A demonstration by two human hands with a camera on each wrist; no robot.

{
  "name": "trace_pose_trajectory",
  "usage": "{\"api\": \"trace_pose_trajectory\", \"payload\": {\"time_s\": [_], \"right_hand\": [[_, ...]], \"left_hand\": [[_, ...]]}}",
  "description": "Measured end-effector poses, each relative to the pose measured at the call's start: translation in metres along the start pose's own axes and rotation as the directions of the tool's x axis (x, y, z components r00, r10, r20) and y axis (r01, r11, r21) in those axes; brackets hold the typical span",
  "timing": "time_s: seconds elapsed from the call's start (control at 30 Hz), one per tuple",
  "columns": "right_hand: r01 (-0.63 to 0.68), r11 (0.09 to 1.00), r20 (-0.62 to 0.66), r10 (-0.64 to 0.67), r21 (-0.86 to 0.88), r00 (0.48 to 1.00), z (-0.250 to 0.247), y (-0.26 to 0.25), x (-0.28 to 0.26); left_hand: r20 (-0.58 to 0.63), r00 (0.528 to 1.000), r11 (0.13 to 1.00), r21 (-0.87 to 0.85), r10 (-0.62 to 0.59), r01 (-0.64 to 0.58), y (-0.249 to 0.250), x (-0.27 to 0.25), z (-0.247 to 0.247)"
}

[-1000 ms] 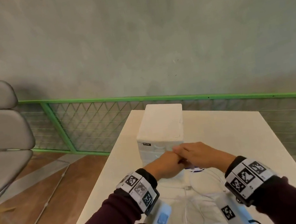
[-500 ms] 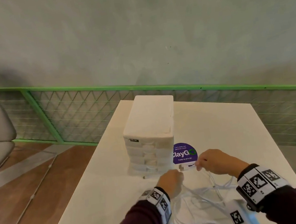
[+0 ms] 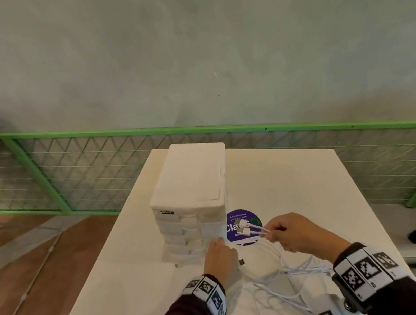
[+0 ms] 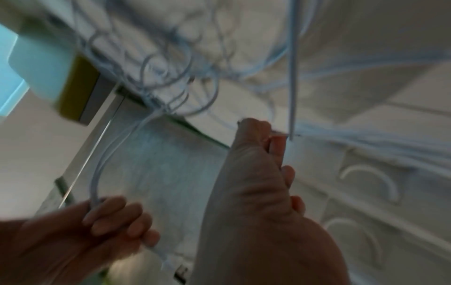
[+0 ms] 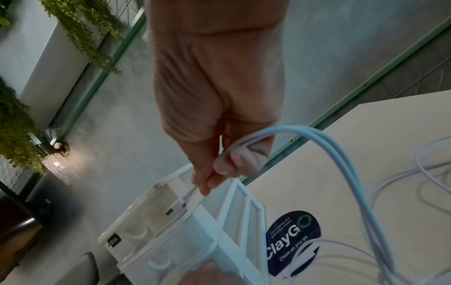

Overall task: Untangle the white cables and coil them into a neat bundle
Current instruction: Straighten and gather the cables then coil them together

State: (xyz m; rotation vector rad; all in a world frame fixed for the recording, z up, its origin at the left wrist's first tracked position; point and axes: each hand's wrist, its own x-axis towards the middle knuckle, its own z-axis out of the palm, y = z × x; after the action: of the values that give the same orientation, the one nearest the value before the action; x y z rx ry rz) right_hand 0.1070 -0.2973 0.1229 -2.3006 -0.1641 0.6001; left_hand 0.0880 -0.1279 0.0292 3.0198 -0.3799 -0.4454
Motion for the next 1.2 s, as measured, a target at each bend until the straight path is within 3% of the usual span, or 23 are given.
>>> {"api": "trace_pose_trajectory", "payload": {"time_s": [0.07, 0.1, 0.2, 0.27, 0.33, 0.37, 0.5, 0.7, 0.77, 0.87, 0.93, 0.97, 1.1, 1.2], "right_hand": [[0.025, 0.998, -0.093, -0.019, 0.06, 0.996, -0.002, -0.005, 0.001], [0.047, 0.993, -0.136, -0.032, 0.108, 0.99, -0.003, -0.007, 0.002], [0.118, 0.962, -0.22, -0.063, 0.246, 0.974, -0.001, -0.013, 0.003], [0.149, 0.926, -0.244, -0.065, 0.346, 0.968, 0.003, -0.018, 0.0], [0.186, 0.879, -0.246, -0.081, 0.439, 0.966, 0.007, -0.028, -0.005], [0.207, 0.864, -0.255, -0.095, 0.459, 0.962, 0.009, -0.035, -0.008], [0.284, 0.859, -0.31, -0.157, 0.426, 0.938, 0.011, -0.064, -0.02], [0.324, 0.836, -0.306, -0.198, 0.444, 0.931, 0.01, -0.105, -0.042], [0.323, 0.826, -0.324, -0.182, 0.462, 0.928, 0.012, -0.115, -0.048], [0.312, 0.872, -0.301, -0.203, 0.378, 0.932, 0.014, -0.124, -0.051], [0.292, 0.902, -0.209, -0.234, 0.317, 0.95, 0.015, -0.129, -0.055], [0.294, 0.914, -0.16, -0.258, 0.279, 0.953, 0.015, -0.131, -0.058], [0.316, 0.946, -0.055, -0.313, 0.068, 0.948, -0.005, -0.141, -0.067], [0.234, 0.955, -0.032, -0.243, -0.181, 0.969, -0.045, -0.14, -0.074]], "left_hand": [[-0.104, 0.992, 0.944, -0.328, -0.066, 0.028, 0.003, -0.005, -0.024], [-0.137, 0.984, 0.849, -0.528, -0.114, 0.025, 0.005, -0.008, -0.037], [-0.116, 0.96, 0.396, -0.918, -0.256, -0.005, 0.009, -0.019, -0.074], [-0.058, 0.941, 0.052, -0.998, -0.334, -0.043, 0.008, -0.027, -0.094], [-0.041, 0.911, -0.157, -0.981, -0.411, -0.116, 0.006, -0.033, -0.111], [-0.043, 0.9, -0.199, -0.97, -0.433, -0.142, 0.006, -0.036, -0.119], [-0.087, 0.905, -0.234, -0.951, -0.417, -0.199, 0.012, -0.048, -0.141], [-0.2, 0.934, -0.485, -0.811, -0.297, -0.328, 0.012, -0.07, -0.164], [-0.227, 0.939, -0.442, -0.836, -0.259, -0.324, 0.011, -0.077, -0.166], [-0.253, 0.934, -0.25, -0.915, -0.251, -0.316, 0.008, -0.083, -0.168], [-0.249, 0.932, -0.234, -0.921, -0.263, -0.312, 0.005, -0.088, -0.177], [-0.248, 0.93, -0.268, -0.908, -0.272, -0.321, 0.002, -0.09, -0.182], [-0.223, 0.893, -0.555, -0.717, -0.392, -0.422, -0.029, -0.094, -0.206], [-0.182, 0.806, -0.578, -0.61, -0.563, -0.542, -0.073, -0.101, -0.225]]}}
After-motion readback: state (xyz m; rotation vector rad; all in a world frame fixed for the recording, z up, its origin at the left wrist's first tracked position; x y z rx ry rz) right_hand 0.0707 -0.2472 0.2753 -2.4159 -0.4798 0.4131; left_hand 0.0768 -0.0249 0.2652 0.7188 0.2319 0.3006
